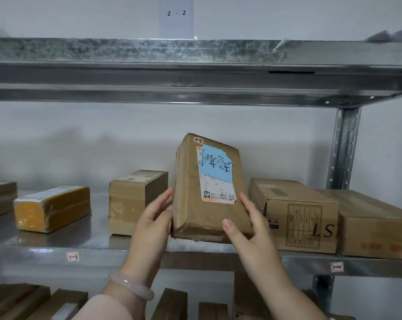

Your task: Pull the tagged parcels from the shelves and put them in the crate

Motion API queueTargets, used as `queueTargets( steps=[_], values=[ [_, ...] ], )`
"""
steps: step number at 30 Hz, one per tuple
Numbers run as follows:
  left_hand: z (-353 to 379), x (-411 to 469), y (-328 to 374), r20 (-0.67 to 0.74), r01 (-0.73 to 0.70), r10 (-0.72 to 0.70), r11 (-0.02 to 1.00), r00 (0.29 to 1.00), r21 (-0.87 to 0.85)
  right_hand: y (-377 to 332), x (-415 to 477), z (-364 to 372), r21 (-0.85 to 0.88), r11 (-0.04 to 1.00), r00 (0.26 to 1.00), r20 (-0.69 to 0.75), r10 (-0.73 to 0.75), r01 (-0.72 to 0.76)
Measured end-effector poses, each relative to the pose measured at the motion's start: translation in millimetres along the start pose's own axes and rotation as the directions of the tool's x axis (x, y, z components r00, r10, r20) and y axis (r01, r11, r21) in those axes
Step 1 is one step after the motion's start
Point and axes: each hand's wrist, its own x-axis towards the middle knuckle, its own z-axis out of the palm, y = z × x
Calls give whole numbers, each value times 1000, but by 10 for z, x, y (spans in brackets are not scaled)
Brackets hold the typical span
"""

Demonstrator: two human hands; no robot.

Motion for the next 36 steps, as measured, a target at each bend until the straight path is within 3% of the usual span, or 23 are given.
queueTargets(
  steps=[4,7,13,17,22,26,32,36],
  values=[
    [-29,-136,109,133,70,-77,996,988,55,14,-80,48,-80,992,995,-17,-99,97],
    [-61,-265,163,117,-3,-19,984,993,180,-60,-197,80,-48,992,993,-10,-121,121],
    [-366,-550,202,148,-15,2,996,989,90,-268,-481,172,45,995,994,52,-96,93],
    [-726,-768,282,207,-111,65,970,976,218,-371,-767,438,47,996,994,75,-78,75],
    [-1562,-1092,447,153,-139,81,897,985,419,-462,-1196,1117,107,989,987,120,-111,98],
    [-2442,-1427,613,103,-160,122,755,987,636,-558,-1636,1901,74,995,973,214,-80,66],
    [-3853,-2057,864,-11,-54,100,629,995,776,-749,-2360,3186,76,997,910,413,-28,-4],
    [-4698,-2503,1007,-141,75,62,613,988,787,-887,-2815,4009,101,995,838,542,-63,9]
  ],
)
